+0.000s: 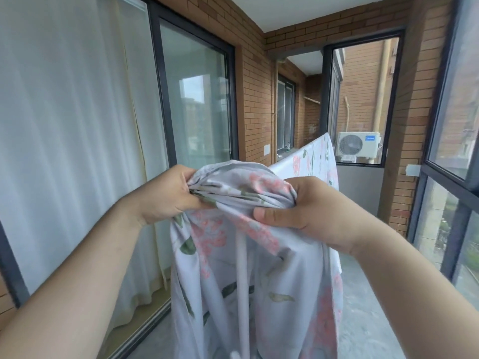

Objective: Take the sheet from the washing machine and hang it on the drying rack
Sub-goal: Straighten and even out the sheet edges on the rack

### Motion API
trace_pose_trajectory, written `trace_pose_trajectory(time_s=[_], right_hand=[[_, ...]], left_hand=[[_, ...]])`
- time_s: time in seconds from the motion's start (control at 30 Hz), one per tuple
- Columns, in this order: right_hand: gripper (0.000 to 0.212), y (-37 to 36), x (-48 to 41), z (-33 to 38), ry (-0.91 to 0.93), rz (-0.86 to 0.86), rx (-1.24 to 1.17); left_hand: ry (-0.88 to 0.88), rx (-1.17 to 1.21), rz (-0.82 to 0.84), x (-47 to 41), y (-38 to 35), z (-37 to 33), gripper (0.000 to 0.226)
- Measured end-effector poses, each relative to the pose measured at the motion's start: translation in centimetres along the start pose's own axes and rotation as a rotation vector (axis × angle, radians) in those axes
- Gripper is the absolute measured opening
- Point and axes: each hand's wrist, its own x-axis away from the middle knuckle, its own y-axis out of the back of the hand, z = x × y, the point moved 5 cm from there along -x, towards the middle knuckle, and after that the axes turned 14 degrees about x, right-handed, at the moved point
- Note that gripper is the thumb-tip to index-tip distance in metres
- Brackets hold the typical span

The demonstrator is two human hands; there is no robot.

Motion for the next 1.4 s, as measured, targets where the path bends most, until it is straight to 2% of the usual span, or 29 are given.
trace_pose_trajectory(time_s=[0.1,0.2,0.27,0.5,0.7,0.8,0.93,1.0,1.07,1.13,1.2,1.3,1.37,1.4], right_hand=[[0.052,0.7,-0.3,-0.9,-0.022,-0.041,-0.021],[0.032,1.1,-0.2,-1.3,-0.043,-0.009,0.049],[0.027,1.6,-0.3,-1.6,-0.031,-0.003,0.069],[0.034,1.8,-1.9,-1.3,-0.038,-0.116,-0.53],[0.026,1.8,-4.1,-1.6,-0.053,-0.244,-0.613],[0.026,2.2,-5.0,-2.5,-0.124,-0.25,-0.649],[0.037,2.0,-5.6,-4.1,-0.195,-0.141,-0.758],[0.038,1.8,-5.7,-5.0,-0.218,-0.082,-0.81],[0.04,2.1,-5.7,-6.2,-0.226,-0.037,-0.804],[0.04,2.7,-5.7,-7.4,-0.215,0.001,-0.74],[0.036,2.8,-5.7,-8.4,-0.212,0.035,-0.66],[0.029,2.7,-5.7,-9.6,-0.257,0.059,-0.563],[0.049,2.7,-6.2,-10.2,-0.26,0.073,-0.506],[0.059,2.6,-6.5,-10.4,-0.275,0.063,-0.492]], left_hand=[[-0.013,0.016,0.045,-1.1,-0.2,0.7,0.031],[-0.042,0.007,0.033,-2.6,-0.2,1.0,0.036],[-0.051,0.034,0.056,-3.5,-0.2,1.1,0.037],[-0.058,0.367,0.084,-6.7,-1.6,2.0,0.031],[-0.034,0.442,-0.015,-8.8,-0.2,2.8,0.026],[0.067,0.505,0.063,-9.9,0.0,3.8,0.036],[0.148,0.552,0.243,-11.2,-0.2,5.3,0.044],[0.162,0.598,0.305,-11.8,-0.6,5.9,0.041],[0.162,0.632,0.339,-12.3,-0.9,6.7,0.036],[0.156,0.649,0.369,-12.6,-1.1,7.7,0.04],[0.174,0.656,0.356,-12.8,-1.2,9.3,0.062],[0.209,0.666,0.329,-12.8,-2.1,11.4,0.082],[0.245,0.653,0.271,-13.1,-2.5,12.1,0.093],[0.258,0.643,0.239,-13.2,-2.6,12.0,0.089]])
